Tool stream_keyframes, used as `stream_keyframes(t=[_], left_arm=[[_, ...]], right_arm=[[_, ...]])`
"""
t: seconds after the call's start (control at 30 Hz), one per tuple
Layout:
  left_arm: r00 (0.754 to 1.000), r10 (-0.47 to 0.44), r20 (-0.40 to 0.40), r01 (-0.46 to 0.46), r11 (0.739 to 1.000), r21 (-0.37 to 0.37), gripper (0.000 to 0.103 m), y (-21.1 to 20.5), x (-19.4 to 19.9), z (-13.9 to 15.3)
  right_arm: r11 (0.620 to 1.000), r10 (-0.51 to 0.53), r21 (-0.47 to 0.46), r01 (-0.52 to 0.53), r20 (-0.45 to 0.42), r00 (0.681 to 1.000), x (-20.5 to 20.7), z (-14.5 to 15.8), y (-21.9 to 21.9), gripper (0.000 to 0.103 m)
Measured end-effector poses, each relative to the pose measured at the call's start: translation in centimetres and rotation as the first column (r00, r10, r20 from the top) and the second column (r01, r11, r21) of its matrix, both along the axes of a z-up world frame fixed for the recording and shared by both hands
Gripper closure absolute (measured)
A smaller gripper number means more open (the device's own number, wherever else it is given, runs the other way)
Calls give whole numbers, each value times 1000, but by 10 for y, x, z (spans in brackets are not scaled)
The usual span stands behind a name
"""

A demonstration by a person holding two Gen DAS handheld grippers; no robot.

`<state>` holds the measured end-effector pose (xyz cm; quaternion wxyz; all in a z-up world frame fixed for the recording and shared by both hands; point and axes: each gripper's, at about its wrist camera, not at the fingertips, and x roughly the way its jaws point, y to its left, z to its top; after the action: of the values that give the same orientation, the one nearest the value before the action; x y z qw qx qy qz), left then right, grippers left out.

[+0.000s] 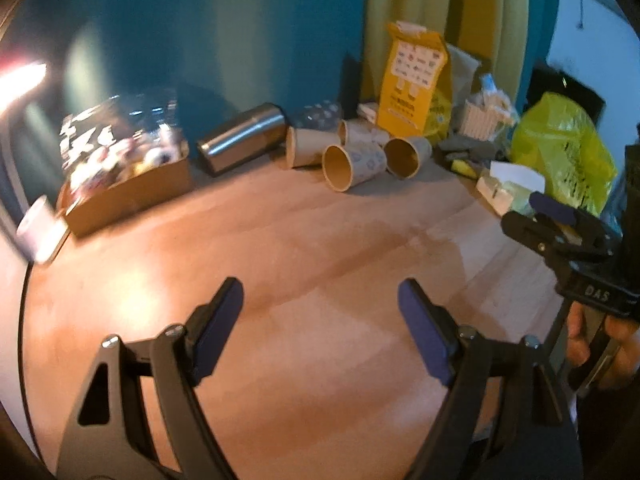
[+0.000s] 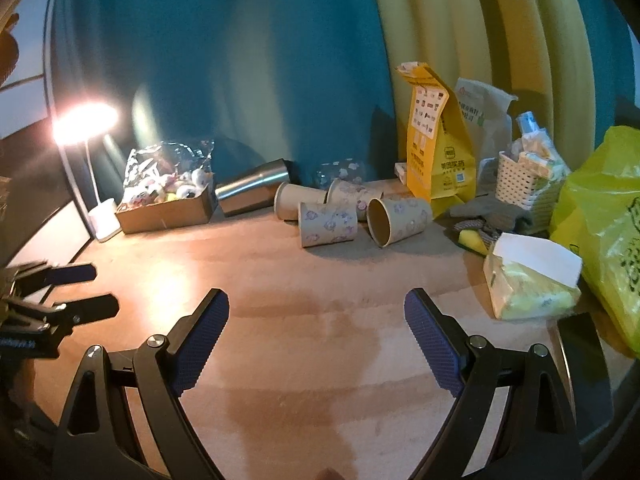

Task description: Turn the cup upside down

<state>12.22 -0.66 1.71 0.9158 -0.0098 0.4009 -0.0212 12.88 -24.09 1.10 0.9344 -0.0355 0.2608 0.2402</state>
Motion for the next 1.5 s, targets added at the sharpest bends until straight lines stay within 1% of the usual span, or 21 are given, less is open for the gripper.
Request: stream_keyframes(t=[0.03, 0.07, 0.2, 0.33, 0.4, 0.47, 0.6, 0.67, 0.77, 0.83, 0.9, 0.97, 1.03, 1.13, 1.17, 1.27, 1.33, 1.37, 1.43, 1.5], left_arm=[[1000, -20, -17, 21, 1000, 17, 22, 0, 16, 0], [998, -50, -32, 51, 998, 43, 22, 0, 34, 1], [987, -141, -82, 150, 981, 120, 22, 0, 103, 5], [965, -224, -136, 246, 953, 177, 22, -2, 179, 4], [948, -266, -172, 298, 934, 195, 22, -4, 216, 0], [938, -280, -205, 323, 920, 222, 22, -5, 250, -4], [919, -320, -233, 372, 899, 232, 22, -7, 305, -5], [916, -326, -234, 379, 893, 241, 22, -10, 326, -5], [906, -344, -246, 399, 888, 229, 22, -11, 360, -9], [903, -347, -254, 405, 885, 231, 22, -11, 383, -15], [892, -358, -276, 421, 881, 216, 22, -13, 405, -24], [882, -364, -300, 432, 879, 203, 22, -13, 422, -35], [873, -360, -329, 438, 876, 204, 22, -16, 439, -49], [870, -335, -362, 431, 873, 227, 22, -20, 456, -67], [866, -331, -375, 431, 874, 224, 22, -19, 461, -71], [855, -317, -409, 434, 870, 234, 22, -20, 470, -84], [848, -315, -426, 446, 859, 252, 22, -22, 473, -93], [847, -315, -427, 449, 855, 259, 23, -23, 474, -96], [846, -323, -425, 458, 848, 267, 30, -25, 475, -100], [845, -333, -417, 465, 844, 268, 31, -28, 475, -101]], right_arm=[[1000, -4, -2, 4, -2, 1000, 9, -1, -1, 11], [1000, -8, -25, 9, 17, 1000, 17, 1, -1, 11], [999, -34, -7, 34, -33, 999, 55, -4, -12, 11], [998, -65, -11, 65, -76, 995, 93, -7, -20, 11], [996, -84, -14, 83, -101, 991, 113, -6, -22, 11], [995, -98, -14, 97, -132, 986, 130, -6, -24, 11], [994, -113, -5, 113, -165, 980, 161, -1, -22, 11], [993, -116, 0, 118, -185, 976, 174, -2, -20, 11], [993, -117, 3, 120, -181, 977, 190, 1, -19, 11], [992, -121, 6, 125, -194, 974, 199, -3, -19, 11], [991, -128, 11, 133, -206, 970, 208, -6, -21, 11], [989, -135, 20, 144, -229, 964, 217, -12, -23, 11], [988, -139, 31, 151, -248, 959, 227, -17, -25, 11], [988, -137, 33, 151, -255, 957, 234, -22, -26, 11], [988, -134, 33, 148, -257, 957, 236, -23, -26, 11], [989, -130, 34, 144, -264, 956, 240, -27, -25, 11], [989, -130, 39, 146, -271, 954, 241, -30, -26, 11], [988, -131, 38, 147, -271, 954, 243, -31, -25, 11], [988, -133, 37, 149, -272, 953, 243, -33, -26, 11], [988, -135, 37, 151, -274, 952, 241, -34, -24, 11]])
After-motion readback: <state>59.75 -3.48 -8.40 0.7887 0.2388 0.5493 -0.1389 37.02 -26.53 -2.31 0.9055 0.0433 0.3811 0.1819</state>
